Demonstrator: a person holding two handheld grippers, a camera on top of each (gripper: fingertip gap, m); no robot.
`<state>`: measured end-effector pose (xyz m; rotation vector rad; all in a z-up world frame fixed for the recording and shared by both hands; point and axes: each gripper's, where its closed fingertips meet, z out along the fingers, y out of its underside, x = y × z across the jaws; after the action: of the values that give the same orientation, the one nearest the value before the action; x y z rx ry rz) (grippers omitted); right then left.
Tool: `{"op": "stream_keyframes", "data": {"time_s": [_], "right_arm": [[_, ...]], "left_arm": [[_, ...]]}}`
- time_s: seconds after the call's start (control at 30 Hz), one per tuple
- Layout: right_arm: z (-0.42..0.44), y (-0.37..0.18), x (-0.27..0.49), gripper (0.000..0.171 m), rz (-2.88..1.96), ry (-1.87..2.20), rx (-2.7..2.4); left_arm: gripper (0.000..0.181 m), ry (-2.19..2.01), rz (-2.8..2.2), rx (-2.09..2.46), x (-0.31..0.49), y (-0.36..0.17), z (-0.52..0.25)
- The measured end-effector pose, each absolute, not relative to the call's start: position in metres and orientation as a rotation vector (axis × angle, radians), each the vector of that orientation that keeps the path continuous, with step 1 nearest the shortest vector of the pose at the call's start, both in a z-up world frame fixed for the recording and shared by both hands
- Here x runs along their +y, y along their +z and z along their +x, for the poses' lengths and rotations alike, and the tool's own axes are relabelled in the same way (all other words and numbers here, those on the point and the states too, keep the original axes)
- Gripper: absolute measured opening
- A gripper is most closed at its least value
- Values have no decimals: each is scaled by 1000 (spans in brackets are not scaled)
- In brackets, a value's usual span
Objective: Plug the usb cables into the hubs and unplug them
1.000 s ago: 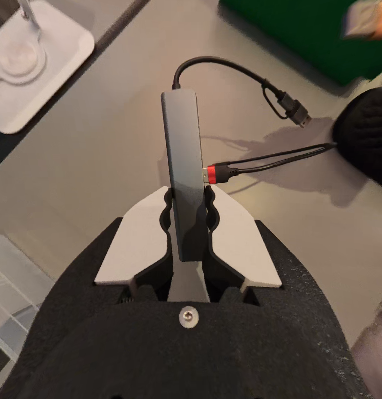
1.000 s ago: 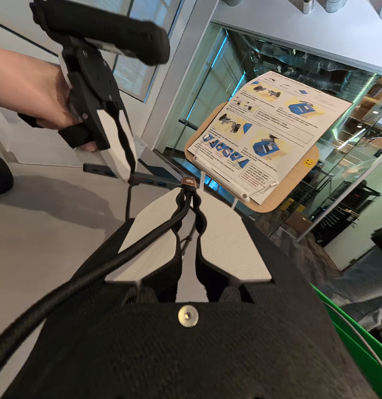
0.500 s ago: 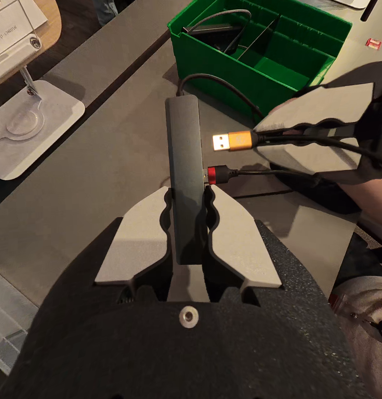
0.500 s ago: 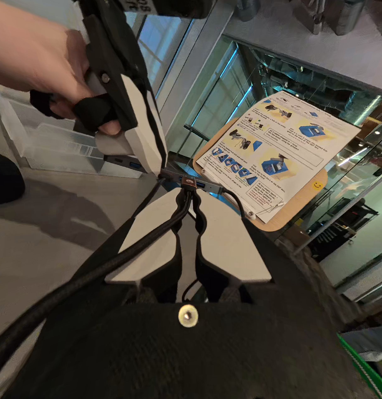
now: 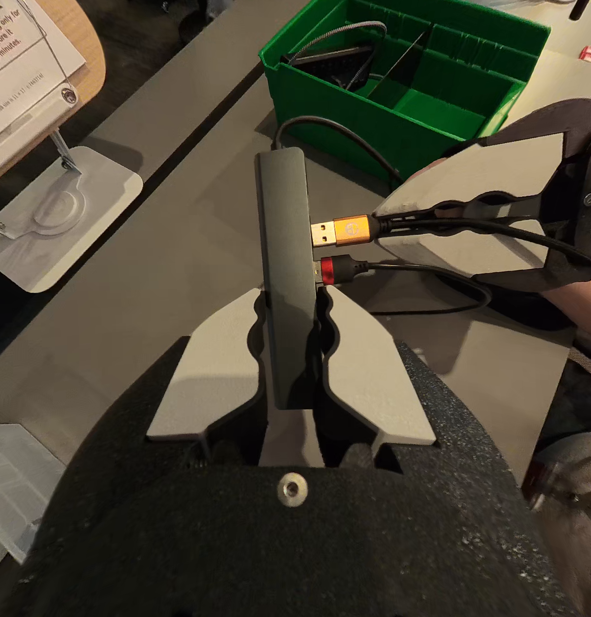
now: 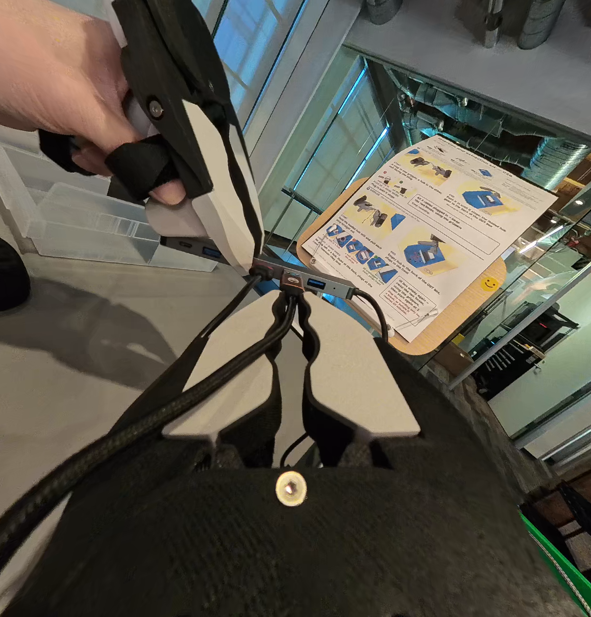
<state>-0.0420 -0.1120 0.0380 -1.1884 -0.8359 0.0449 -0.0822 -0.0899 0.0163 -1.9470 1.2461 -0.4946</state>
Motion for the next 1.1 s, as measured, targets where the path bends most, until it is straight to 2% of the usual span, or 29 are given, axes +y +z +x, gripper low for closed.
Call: {"op": "stream_keyframes", "data": {"time_s": [0.03, 0.43, 1.1], "right_arm": [[-42, 38, -112, 7, -1188, 45, -834], [-38, 45, -112, 8, -1194, 62, -785], [-26, 87, -144, 8, -934, 167, -630]], "left_arm": [[29, -485, -1939, 1249, -90, 17, -82], [29, -395, -1865, 1290, -93, 27, -77], [29, -297, -1630, 1336, -124, 78, -59]]}}
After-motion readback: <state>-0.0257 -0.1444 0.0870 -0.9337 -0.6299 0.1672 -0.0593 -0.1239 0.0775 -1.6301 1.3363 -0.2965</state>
